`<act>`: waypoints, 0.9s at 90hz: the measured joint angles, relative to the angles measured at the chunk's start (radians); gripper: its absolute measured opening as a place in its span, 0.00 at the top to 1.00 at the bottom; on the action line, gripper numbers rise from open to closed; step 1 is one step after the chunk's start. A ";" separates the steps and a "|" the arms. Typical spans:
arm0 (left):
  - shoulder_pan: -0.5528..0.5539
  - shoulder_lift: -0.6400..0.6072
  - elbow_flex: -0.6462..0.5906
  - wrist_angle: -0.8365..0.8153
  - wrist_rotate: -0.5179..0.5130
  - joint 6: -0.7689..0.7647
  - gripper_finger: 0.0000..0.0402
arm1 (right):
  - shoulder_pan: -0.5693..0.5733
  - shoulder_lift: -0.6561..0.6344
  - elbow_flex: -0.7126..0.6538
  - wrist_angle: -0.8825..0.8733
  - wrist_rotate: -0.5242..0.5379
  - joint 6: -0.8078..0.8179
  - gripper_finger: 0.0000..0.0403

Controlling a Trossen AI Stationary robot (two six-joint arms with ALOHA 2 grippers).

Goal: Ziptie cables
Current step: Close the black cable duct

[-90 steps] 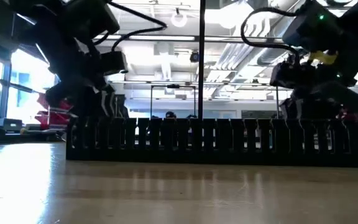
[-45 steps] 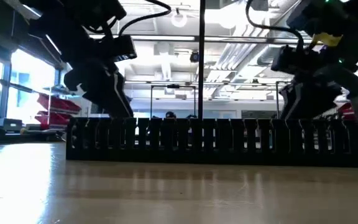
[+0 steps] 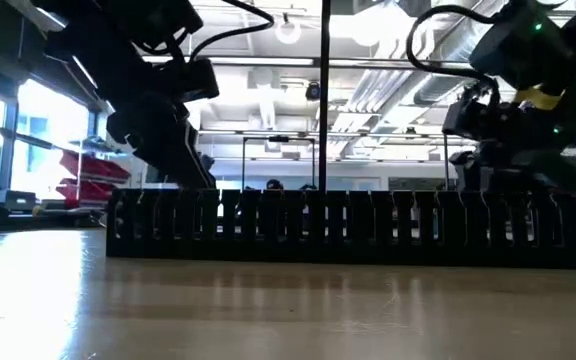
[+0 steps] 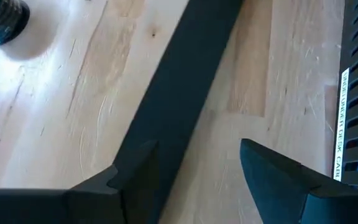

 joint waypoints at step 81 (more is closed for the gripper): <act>-0.014 0.000 0.000 -0.001 0.012 -0.031 0.48 | -0.087 0.106 -0.063 0.359 -0.078 -0.071 0.21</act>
